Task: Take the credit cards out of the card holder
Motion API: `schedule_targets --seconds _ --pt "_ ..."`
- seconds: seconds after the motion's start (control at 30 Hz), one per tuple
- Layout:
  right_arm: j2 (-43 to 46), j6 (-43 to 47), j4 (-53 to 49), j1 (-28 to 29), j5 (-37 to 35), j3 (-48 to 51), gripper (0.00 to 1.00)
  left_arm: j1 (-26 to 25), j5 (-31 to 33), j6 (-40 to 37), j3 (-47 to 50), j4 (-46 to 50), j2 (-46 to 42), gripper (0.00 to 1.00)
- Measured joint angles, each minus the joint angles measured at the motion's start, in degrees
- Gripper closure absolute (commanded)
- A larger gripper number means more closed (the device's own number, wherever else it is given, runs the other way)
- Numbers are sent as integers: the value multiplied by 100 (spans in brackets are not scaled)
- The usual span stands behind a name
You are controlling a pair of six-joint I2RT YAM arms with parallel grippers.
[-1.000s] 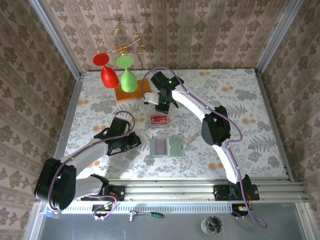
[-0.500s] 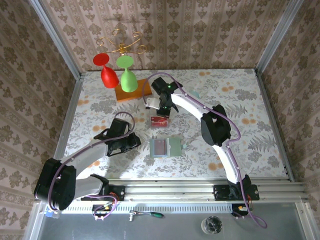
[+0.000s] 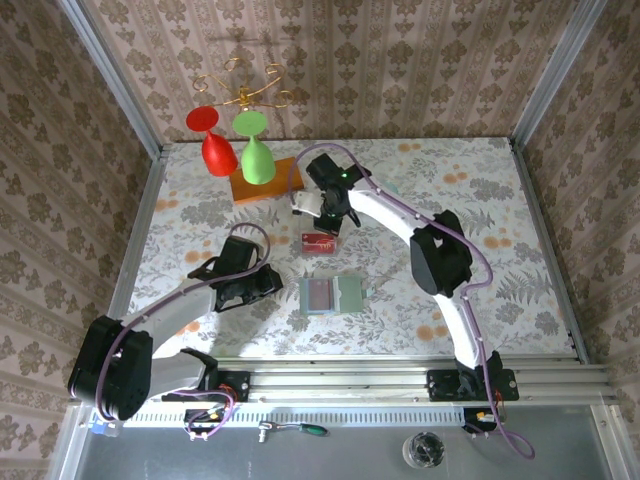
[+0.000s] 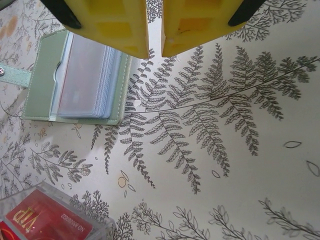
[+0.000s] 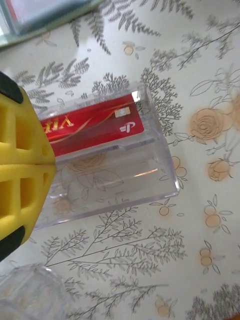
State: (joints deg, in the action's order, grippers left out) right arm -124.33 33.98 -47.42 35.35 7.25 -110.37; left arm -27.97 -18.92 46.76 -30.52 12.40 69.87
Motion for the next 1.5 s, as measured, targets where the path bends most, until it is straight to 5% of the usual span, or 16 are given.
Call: schedule_targets --seconds 0.47,0.93,1.5 --pt "2129 -3045 1652 317 249 2968 89 -533 2 79 -289 -356 671 84" --pt "2588 -6509 2981 378 1108 4850 81 -813 7 227 -289 -479 743 86" --pt "2592 -7672 3888 544 1705 5482 60 -839 7 254 -289 -603 1005 90"
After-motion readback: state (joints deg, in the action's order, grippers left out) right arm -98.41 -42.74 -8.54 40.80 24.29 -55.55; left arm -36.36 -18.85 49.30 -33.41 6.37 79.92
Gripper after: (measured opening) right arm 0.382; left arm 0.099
